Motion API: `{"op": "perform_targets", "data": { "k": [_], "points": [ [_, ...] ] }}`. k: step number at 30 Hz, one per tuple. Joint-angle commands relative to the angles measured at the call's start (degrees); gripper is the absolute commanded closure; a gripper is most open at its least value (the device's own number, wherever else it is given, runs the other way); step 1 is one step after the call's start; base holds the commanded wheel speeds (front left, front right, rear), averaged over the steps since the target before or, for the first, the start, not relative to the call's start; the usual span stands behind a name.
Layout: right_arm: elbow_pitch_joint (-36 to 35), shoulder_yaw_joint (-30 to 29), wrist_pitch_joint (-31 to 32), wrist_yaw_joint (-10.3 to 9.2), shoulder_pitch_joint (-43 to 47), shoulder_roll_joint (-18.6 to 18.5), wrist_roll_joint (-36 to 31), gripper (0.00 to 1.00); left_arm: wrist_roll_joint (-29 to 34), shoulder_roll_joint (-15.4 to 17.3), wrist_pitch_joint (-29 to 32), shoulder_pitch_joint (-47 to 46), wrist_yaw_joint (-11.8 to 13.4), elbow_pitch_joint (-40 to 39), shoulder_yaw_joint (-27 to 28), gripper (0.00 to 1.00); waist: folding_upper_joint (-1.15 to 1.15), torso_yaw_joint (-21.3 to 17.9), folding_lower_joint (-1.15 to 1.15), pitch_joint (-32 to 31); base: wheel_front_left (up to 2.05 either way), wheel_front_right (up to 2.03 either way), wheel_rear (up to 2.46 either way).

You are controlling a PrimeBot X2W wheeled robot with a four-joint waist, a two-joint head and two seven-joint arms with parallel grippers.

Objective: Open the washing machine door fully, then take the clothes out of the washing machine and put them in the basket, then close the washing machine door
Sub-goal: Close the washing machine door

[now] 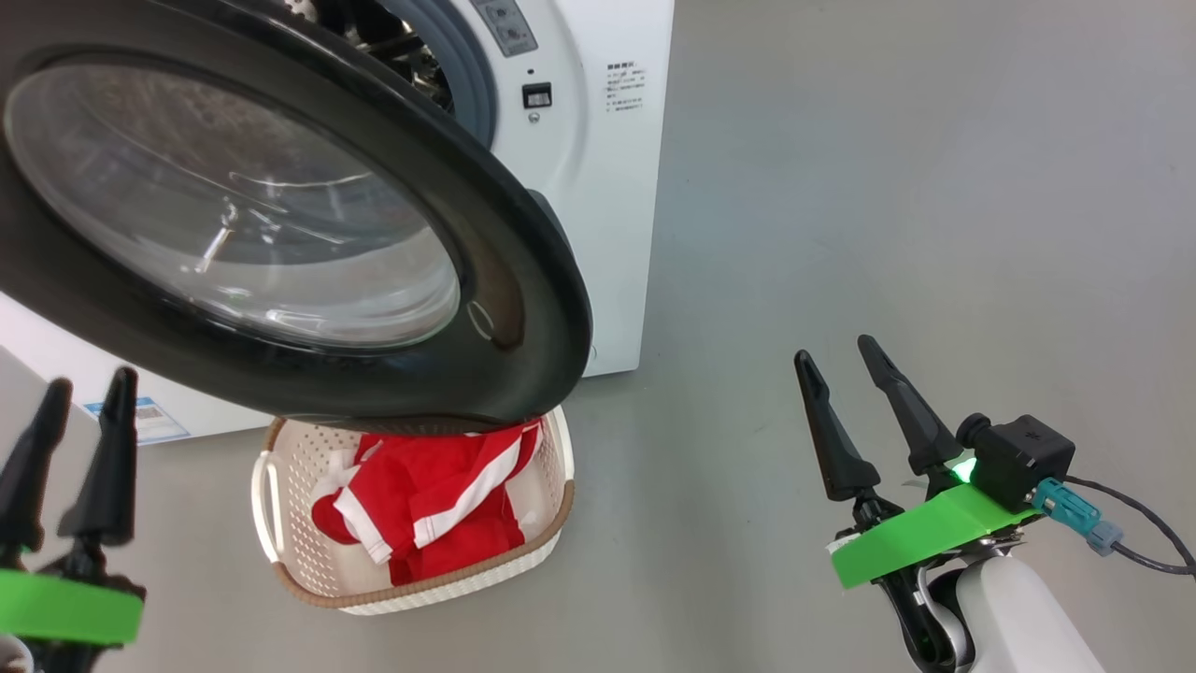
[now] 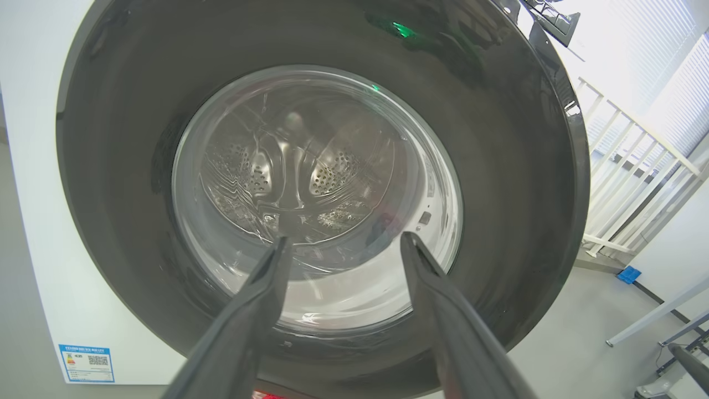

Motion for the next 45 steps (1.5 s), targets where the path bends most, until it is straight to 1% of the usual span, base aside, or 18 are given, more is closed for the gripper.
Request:
{"op": "perform_targets", "data": {
  "k": [1,3,5,7,9,11,14,17,20,26,31,45],
  "points": [
    [-1.29,1.51,-0.27,0.09,-0.26,-0.26,-0.44,0.00,1.29,2.62,-1.81,-0.46,-0.57,-0.78,1.73,0.00,0.00,0.25,0.00,-0.28,0.00,0.00,0.00],
    [-1.24,1.55,-0.27,0.09,-0.15,-0.41,-0.40,0.00,2.56,2.71,-4.86,0.68,-0.57,0.37,0.81,0.00,0.00,0.48,0.00,-0.60,0.00,0.00,0.00],
    [-1.17,1.81,-0.27,0.09,-0.07,-0.50,-0.37,0.00,5.32,3.48,-8.25,1.86,-0.57,1.86,0.21,0.00,0.00,0.51,0.00,-0.78,0.00,0.00,0.00],
    [-1.09,1.97,-0.27,0.09,-0.01,-0.62,-0.26,0.00,5.56,2.45,-11.26,2.89,-0.58,3.63,0.12,0.00,0.00,0.50,0.00,-0.99,0.00,0.00,0.00],
    [-1.03,2.09,-0.27,0.09,0.06,-0.79,-0.10,0.00,7.14,2.27,-13.87,3.93,-0.58,5.00,-0.12,0.00,0.00,0.44,0.00,-1.18,0.00,0.00,0.00],
    [-1.00,2.24,-0.27,0.09,0.15,-1.00,0.07,0.00,7.53,1.11,-15.64,4.87,-0.58,6.11,-0.02,0.00,0.00,0.36,0.00,-1.33,0.00,0.00,0.00],
    [-0.95,2.39,-0.27,0.09,0.20,-1.25,0.20,0.00,10.52,0.11,-17.38,6.13,-0.24,7.22,0.02,0.00,0.00,0.30,0.00,-1.45,0.00,0.00,0.00],
    [-0.87,2.41,-0.27,0.09,0.36,-1.39,0.25,0.00,14.27,-1.00,-18.19,6.78,0.54,7.50,0.51,0.00,0.00,0.42,0.00,-1.62,0.00,0.00,0.00],
    [-0.76,2.40,-0.27,0.09,0.51,-1.57,0.28,0.00,17.24,-2.42,-18.41,7.06,0.80,7.30,0.88,0.00,0.00,0.61,0.00,-1.66,0.00,0.00,0.00],
    [-0.85,2.30,-0.27,0.09,0.13,-1.65,0.10,0.00,21.22,-5.45,-18.47,6.50,0.44,6.00,2.55,0.00,0.00,1.01,0.00,-1.15,0.00,0.00,0.00],
    [-0.94,2.21,-0.27,0.09,-0.20,-1.62,0.00,0.00,22.74,-7.18,-18.47,6.05,0.01,5.74,3.88,0.00,0.00,1.07,0.00,-0.76,0.00,0.00,0.00],
    [-0.84,2.12,-0.27,0.09,-0.35,-1.45,-0.46,0.00,24.51,-8.64,-18.48,5.94,-0.50,5.59,4.93,0.00,0.00,1.42,0.00,-0.51,0.00,0.00,0.00]
  ]
}}
